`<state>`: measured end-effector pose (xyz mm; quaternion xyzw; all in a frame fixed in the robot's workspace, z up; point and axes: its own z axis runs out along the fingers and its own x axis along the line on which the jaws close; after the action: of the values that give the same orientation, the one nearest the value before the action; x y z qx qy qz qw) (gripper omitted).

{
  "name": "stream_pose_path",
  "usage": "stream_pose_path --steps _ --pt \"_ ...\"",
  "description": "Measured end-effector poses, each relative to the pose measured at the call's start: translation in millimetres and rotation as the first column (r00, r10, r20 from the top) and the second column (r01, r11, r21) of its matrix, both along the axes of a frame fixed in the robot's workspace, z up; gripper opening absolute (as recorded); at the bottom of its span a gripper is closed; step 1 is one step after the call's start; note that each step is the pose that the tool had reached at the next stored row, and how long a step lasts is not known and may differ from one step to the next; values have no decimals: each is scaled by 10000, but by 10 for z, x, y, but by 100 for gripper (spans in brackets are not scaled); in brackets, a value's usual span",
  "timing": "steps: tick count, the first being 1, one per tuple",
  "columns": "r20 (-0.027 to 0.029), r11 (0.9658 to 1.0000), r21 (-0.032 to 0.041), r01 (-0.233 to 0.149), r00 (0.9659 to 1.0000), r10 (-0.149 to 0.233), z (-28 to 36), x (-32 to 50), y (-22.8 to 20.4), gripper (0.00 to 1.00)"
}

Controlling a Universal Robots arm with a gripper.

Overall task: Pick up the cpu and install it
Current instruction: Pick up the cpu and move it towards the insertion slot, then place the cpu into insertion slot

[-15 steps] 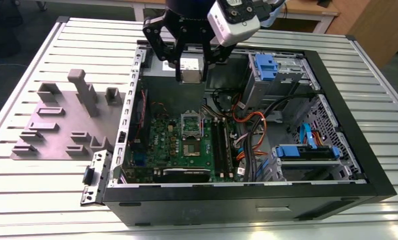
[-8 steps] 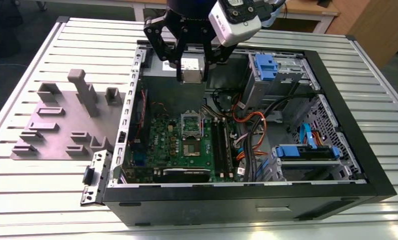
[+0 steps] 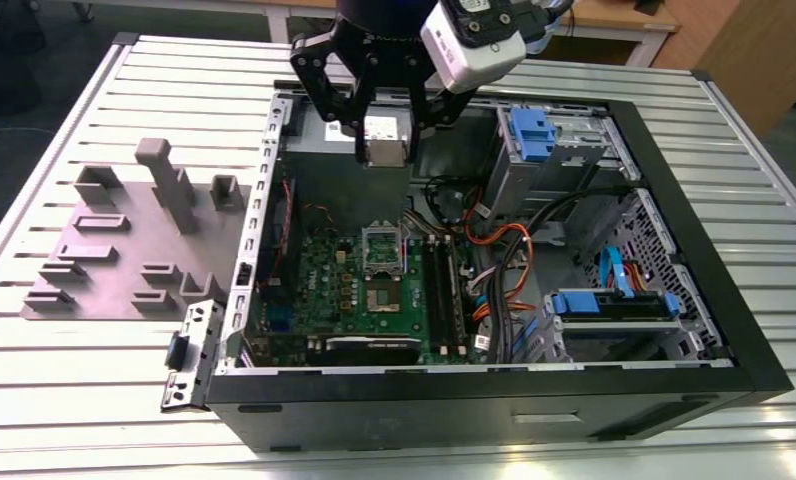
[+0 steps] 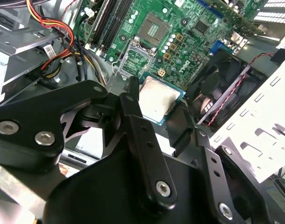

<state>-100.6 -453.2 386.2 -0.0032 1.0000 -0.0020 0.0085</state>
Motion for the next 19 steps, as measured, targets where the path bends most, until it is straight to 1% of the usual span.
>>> stream_pose_path --steps 19 --pt "0 10000 0 0 10000 0 0 51 0 47"
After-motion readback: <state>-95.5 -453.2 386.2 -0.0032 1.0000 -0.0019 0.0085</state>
